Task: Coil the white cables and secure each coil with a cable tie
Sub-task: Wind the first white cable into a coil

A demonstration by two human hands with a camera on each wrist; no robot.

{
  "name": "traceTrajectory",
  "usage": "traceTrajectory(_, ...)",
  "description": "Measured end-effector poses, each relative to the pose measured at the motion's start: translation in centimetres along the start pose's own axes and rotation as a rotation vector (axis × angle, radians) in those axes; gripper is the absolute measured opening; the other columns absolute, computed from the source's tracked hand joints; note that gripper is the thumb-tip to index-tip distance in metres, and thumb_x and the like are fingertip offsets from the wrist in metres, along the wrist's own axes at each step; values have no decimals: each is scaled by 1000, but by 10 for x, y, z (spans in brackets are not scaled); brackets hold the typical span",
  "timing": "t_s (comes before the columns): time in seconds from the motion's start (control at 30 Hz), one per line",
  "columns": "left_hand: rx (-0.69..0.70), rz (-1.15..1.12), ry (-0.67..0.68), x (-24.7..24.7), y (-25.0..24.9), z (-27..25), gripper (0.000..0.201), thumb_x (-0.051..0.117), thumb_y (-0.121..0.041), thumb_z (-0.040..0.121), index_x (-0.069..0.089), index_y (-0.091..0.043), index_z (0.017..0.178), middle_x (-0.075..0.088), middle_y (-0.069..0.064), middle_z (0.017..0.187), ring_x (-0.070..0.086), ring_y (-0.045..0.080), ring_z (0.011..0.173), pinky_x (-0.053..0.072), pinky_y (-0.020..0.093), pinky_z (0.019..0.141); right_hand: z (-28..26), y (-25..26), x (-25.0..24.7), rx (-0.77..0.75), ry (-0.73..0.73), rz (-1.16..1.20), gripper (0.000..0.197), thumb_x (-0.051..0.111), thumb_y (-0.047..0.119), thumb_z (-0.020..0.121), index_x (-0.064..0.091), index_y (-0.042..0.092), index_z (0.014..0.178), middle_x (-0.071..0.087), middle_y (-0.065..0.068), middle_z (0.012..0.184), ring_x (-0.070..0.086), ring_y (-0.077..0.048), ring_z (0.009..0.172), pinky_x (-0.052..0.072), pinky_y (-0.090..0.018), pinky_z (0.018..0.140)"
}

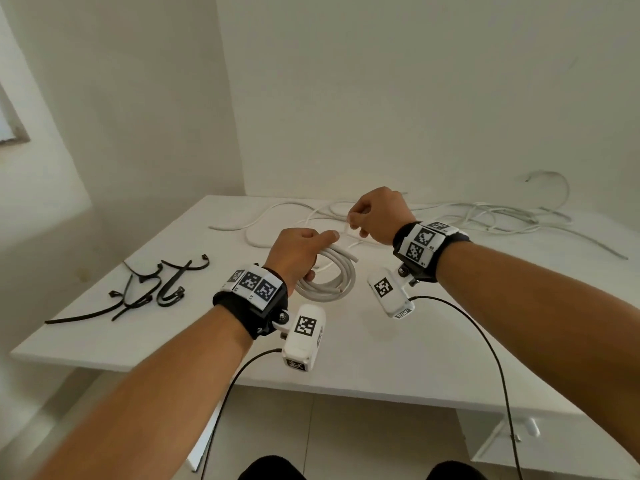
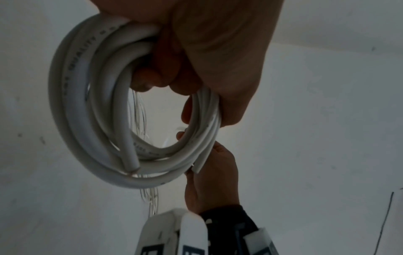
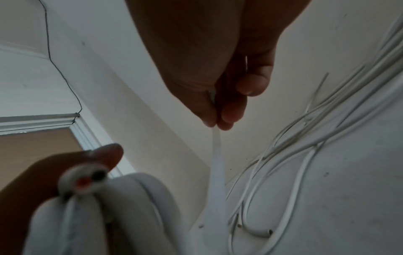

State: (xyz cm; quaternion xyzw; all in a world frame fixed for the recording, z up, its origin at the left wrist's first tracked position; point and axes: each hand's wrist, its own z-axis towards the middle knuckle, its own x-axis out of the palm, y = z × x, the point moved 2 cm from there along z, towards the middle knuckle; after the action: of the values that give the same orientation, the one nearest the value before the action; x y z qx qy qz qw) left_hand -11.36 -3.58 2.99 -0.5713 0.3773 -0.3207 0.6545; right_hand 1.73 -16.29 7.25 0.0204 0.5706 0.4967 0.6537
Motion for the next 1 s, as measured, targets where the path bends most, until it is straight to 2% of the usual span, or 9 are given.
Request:
traceTrajectory(0.1, 5, 12, 51, 19, -1, -1, 43, 76, -30, 84, 44, -16, 58, 28, 1, 51, 24, 18, 45, 34, 25, 42, -1, -10, -11, 19, -53, -49, 16, 66, 18, 89, 74, 10, 77, 74, 1, 74, 70, -16, 67, 61, -32, 68)
traceTrajectory(0.17, 11, 17, 76, 30, -3, -2, 45, 75, -29, 85, 43, -16, 57, 27, 1, 50, 24, 17, 44, 33, 25, 42, -2, -16, -17, 38, -71, -75, 17, 67, 19, 90, 74, 8, 78, 73, -1, 76, 70, -19, 72, 60, -34, 70)
traceTrajectory(0.4, 31, 75, 136, 47, -7, -4, 41, 74, -29, 86, 46, -14, 60, 28, 2, 51, 25, 17, 45, 35, 25, 43, -4, -29, -22, 58, -111, -133, 21, 65, 18, 88, 73, 4, 74, 73, -5, 73, 67, -20, 70, 59, -32, 62)
traceTrajectory(0.47, 37, 93, 138, 48, -6, -3, 38, 73, -29, 87, 48, -12, 63, 29, 1, 51, 26, 16, 44, 36, 25, 43, -7, -30, -22, 55, -26, -92, 19, 67, 19, 87, 75, 8, 73, 73, 0, 71, 65, -14, 64, 53, -25, 55)
traceTrajectory(0.57, 33, 114, 119, 46, -4, -2, 40, 71, -30, 88, 46, -14, 62, 30, 0, 49, 27, 16, 43, 36, 25, 42, -16, -25, -18, -28, 278, -83, 20, 68, 24, 87, 75, 14, 72, 68, 7, 61, 54, -2, 48, 45, -18, 53)
traceTrajectory(0.73, 17, 146, 108, 44, 2, -1, 26, 69, -30, 87, 54, -11, 79, 45, 3, 57, 37, 16, 45, 36, 23, 42, -23, -20, -21, -84, 534, -89, 27, 63, 30, 93, 72, 7, 82, 62, 2, 64, 51, -11, 56, 45, -21, 59)
traceTrajectory(0.83, -20, 127, 144, 45, 3, -1, 28, 70, -33, 83, 65, -7, 91, 51, -5, 54, 44, 15, 48, 38, 28, 51, -25, -18, -24, -92, 619, -124, 27, 60, 29, 94, 71, 6, 83, 63, -1, 68, 51, -15, 62, 45, -26, 64)
traceTrajectory(0.9, -27, 136, 154, 45, 2, -1, 30, 71, -35, 84, 63, -6, 81, 45, -5, 50, 40, 14, 45, 37, 27, 49, -25, -18, -27, -84, 610, -102, 26, 61, 30, 93, 71, 8, 82, 63, -3, 68, 51, -18, 63, 45, -26, 62)
traceTrajectory(1.0, -11, 157, 153, 45, 0, -1, 35, 67, -30, 89, 48, -11, 66, 35, -2, 48, 31, 12, 40, 33, 23, 45, -22, -18, -33, -71, 538, -37, 25, 63, 31, 91, 73, 9, 85, 68, -11, 74, 53, -19, 65, 44, -27, 60)
